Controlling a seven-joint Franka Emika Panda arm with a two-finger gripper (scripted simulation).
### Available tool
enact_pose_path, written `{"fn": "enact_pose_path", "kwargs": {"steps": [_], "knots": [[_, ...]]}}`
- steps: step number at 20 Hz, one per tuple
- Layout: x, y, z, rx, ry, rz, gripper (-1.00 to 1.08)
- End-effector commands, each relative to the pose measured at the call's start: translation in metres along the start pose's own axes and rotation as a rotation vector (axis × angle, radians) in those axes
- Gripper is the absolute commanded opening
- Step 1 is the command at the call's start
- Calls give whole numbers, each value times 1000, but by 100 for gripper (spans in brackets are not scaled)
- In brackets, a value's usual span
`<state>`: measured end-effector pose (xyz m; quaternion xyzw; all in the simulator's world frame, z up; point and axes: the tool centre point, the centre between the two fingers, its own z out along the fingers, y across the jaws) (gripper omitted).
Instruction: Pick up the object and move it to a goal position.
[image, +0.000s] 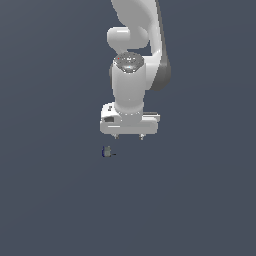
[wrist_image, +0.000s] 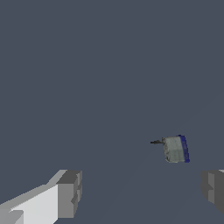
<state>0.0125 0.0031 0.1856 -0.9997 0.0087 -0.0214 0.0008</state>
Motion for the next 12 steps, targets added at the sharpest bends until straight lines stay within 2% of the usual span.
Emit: {"fn": "enact_pose_path", "kwargs": {"steps": [1, 12], "knots": [[0, 0, 0, 0, 0, 0, 100], [-8, 4, -10, -10, -17, 9, 100]]}}
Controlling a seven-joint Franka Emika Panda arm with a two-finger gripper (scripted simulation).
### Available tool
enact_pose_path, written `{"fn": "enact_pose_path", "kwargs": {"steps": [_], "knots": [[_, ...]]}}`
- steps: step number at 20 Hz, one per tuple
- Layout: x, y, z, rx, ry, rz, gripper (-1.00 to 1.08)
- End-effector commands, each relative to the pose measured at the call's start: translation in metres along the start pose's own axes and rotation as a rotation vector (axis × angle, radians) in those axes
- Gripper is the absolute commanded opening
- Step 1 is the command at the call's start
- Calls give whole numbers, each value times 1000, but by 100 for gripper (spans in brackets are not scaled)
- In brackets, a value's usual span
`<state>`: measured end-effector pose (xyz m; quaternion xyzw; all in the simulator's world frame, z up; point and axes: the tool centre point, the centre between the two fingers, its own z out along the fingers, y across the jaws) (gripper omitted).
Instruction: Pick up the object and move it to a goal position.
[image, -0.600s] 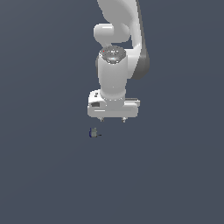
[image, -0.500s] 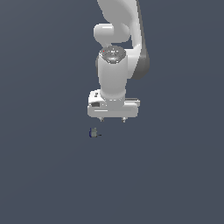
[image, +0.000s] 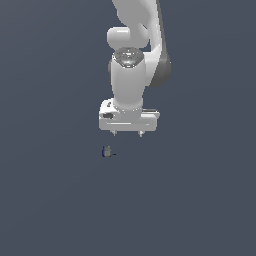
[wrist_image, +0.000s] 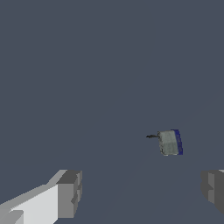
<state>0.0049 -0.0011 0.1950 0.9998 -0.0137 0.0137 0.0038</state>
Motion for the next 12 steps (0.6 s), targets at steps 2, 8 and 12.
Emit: {"fn": "enact_pose_path", "kwargs": {"steps": [2, 8, 12], "knots": [[0, 0, 0, 0, -1, 2, 100], [0, 2, 5, 3, -3, 49, 100], [-1, 6, 11, 7, -6, 114, 100]]}}
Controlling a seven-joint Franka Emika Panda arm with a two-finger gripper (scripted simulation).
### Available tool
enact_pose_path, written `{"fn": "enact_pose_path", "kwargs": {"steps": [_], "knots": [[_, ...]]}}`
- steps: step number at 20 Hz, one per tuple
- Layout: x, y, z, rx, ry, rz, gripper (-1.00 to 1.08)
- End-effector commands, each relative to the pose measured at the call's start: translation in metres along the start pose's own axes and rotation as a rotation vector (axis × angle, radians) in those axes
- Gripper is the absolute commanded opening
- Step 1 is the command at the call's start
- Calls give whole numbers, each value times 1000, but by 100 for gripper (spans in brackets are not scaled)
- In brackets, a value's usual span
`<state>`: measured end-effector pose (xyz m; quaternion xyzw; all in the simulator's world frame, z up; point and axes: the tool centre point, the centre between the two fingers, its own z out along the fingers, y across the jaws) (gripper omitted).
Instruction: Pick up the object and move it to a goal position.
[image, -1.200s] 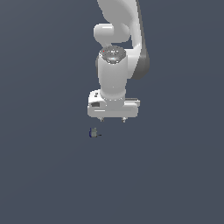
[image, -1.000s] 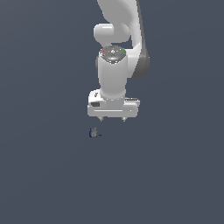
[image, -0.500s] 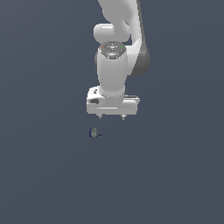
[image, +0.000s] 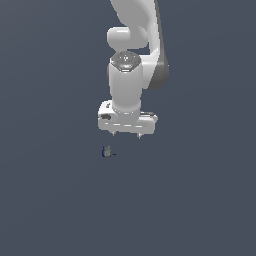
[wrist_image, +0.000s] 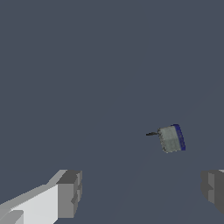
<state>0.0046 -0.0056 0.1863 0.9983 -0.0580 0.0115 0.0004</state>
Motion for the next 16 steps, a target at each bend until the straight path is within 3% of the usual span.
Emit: {"fn": "enact_pose_path", "kwargs": {"steps": [1, 16], "knots": [[0, 2, 5, 3, -2, 46, 100], [-1, 28, 48, 15, -21, 499, 100]]}}
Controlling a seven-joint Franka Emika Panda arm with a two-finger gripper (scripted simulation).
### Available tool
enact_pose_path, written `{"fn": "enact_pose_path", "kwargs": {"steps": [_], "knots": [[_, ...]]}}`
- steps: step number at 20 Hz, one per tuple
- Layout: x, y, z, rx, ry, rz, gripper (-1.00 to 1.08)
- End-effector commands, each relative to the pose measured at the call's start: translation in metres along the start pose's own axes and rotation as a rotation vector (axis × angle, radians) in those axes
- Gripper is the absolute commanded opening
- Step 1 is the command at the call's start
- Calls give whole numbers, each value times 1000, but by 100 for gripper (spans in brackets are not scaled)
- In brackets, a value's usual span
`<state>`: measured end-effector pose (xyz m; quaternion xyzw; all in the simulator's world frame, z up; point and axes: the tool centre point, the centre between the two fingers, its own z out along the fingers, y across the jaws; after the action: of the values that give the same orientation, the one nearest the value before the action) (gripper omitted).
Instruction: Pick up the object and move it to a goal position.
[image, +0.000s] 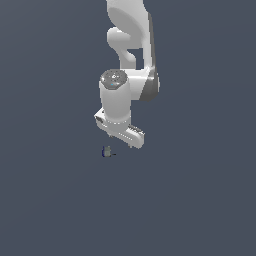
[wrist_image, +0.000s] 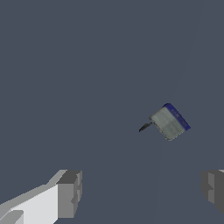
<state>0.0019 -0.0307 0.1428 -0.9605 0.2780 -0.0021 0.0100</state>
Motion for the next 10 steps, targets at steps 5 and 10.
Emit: {"fn": "enact_pose_path", "kwargs": {"steps": [5, 10], "knots": [[5, 13, 20, 0, -5, 218, 100], [9, 24, 35, -2, -6, 385, 100]]}}
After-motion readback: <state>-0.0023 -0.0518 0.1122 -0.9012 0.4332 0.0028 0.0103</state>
